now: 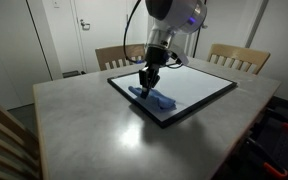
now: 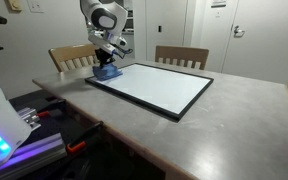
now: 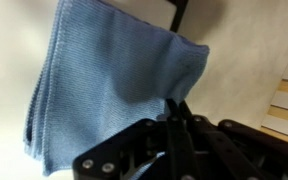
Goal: Pick up the light blue towel and wipe the white board on the table with it.
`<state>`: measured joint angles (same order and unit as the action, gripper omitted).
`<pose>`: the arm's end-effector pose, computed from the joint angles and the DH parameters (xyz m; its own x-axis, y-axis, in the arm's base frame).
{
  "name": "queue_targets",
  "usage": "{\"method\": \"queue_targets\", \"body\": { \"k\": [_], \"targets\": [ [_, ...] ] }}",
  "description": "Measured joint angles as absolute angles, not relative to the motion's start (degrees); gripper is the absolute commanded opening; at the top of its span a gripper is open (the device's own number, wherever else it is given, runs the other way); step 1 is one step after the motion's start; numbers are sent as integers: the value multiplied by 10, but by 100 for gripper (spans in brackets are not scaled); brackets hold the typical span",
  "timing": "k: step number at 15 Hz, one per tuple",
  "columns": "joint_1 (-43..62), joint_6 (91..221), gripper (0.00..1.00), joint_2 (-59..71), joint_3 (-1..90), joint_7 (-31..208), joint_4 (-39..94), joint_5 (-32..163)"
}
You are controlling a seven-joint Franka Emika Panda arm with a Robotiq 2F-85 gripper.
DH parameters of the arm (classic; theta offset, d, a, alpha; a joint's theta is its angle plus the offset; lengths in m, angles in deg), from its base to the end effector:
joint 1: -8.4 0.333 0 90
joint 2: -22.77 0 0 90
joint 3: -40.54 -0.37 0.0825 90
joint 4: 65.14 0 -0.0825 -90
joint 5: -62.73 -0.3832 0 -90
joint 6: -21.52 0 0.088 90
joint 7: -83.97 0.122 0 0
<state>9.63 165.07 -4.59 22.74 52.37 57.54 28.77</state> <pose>0.5514 0.1887 0.2147 0.9395 0.3420 0.0184 0.3115 -0.8310 -0.4608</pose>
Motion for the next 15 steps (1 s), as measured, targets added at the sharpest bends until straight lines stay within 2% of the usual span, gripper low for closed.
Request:
{"method": "queue_targets", "body": {
  "k": [5, 10, 15],
  "targets": [
    [91, 1572, 1, 7, 227, 525, 529, 335],
    [64, 1472, 1, 33, 234, 468, 462, 299],
    [56, 1447, 1, 22, 263, 436, 425, 260]
  ]
}}
